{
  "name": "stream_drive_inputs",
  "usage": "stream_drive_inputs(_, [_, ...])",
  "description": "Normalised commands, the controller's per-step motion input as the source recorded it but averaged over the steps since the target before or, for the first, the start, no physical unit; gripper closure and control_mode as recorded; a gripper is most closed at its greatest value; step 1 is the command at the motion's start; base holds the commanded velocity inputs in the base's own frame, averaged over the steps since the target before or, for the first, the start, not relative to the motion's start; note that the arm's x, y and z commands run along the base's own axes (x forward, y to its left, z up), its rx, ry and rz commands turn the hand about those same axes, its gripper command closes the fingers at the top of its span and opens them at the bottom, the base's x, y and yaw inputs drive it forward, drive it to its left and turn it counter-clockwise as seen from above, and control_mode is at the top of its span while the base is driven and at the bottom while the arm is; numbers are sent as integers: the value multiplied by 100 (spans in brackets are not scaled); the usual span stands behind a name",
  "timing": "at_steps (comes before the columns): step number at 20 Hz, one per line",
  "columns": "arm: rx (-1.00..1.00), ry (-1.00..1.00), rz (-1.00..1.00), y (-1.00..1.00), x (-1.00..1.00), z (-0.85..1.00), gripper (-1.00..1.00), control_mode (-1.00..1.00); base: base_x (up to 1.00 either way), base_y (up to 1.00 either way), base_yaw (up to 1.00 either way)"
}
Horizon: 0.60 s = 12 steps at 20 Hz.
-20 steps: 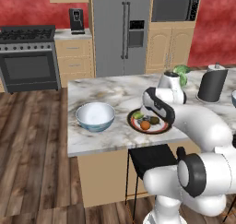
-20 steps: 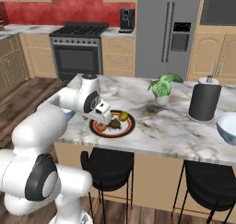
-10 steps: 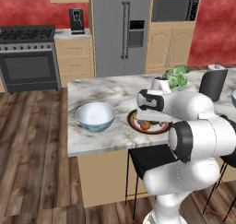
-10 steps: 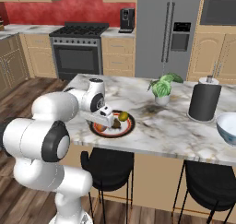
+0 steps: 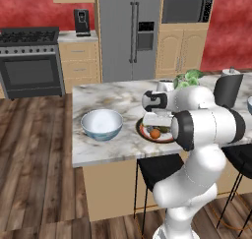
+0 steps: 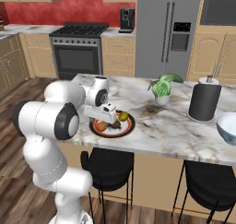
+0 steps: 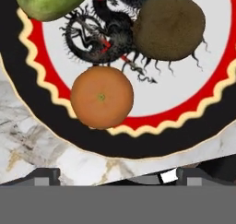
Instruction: Take the fruits from the plate on the dining counter and place two fruits in each bowl.
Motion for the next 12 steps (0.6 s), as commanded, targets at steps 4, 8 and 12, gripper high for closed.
stream_drive_inputs(4, [0,0,0,0,21,-23,-100,-100,0,0,0])
stream_drive_inputs(8, [0,0,0,0,17,-29,-100,-100,0,0,0])
stream_drive_inputs(12, [0,0,0,0,10,-28,-100,-100,0,0,0])
